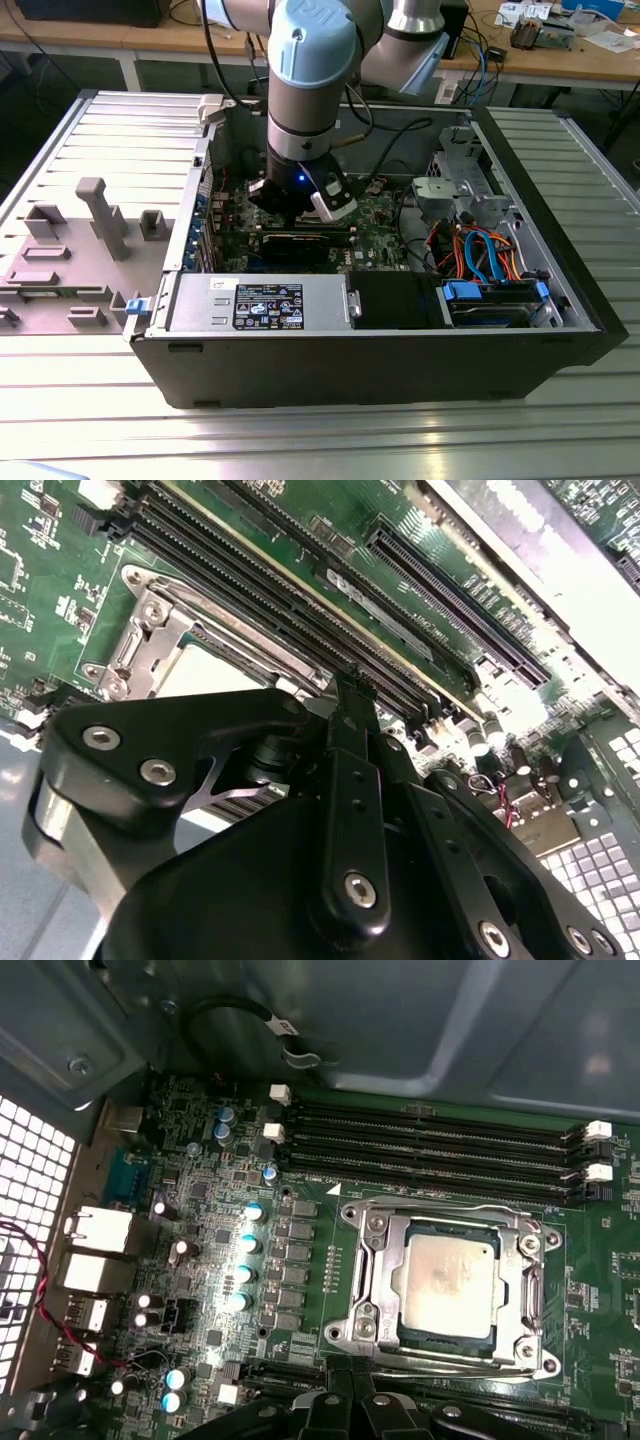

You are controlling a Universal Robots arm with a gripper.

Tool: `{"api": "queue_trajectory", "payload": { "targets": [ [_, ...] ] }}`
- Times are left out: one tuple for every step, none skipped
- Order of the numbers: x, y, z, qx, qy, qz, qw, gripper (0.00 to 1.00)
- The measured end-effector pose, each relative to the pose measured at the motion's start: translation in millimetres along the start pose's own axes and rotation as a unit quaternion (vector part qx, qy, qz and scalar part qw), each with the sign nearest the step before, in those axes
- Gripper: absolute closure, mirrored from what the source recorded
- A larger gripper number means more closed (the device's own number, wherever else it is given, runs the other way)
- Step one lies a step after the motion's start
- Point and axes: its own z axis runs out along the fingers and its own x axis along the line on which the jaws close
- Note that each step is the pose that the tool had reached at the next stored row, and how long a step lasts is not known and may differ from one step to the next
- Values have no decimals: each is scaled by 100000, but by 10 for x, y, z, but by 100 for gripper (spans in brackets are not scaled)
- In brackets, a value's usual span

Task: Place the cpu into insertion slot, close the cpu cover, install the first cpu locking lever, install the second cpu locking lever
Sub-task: 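Install the second cpu locking lever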

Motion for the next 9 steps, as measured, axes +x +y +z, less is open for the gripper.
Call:
{"api": "queue_trajectory", "payload": {
  "targets": [
    [1, -2, 7, -160, -23, -9, 100000, 89],
    [4, -3, 10, -349, -50, -24, 99999, 89],
    [10, -3, 14, -656, -92, -43, 99998, 89],
    [20, -2, 17, -942, -128, -51, 99995, 89],
    [27, -2, 20, -1128, -155, -63, 99994, 89],
    [28, -2, 23, -1212, -168, -77, 99992, 89],
    [33, -2, 29, -1305, -187, -77, 99991, 89],
    [39, -2, 35, -1346, -192, -77, 99991, 89],
    [43, -4, 43, -1432, -193, -83, 99990, 89]
  ]
}}
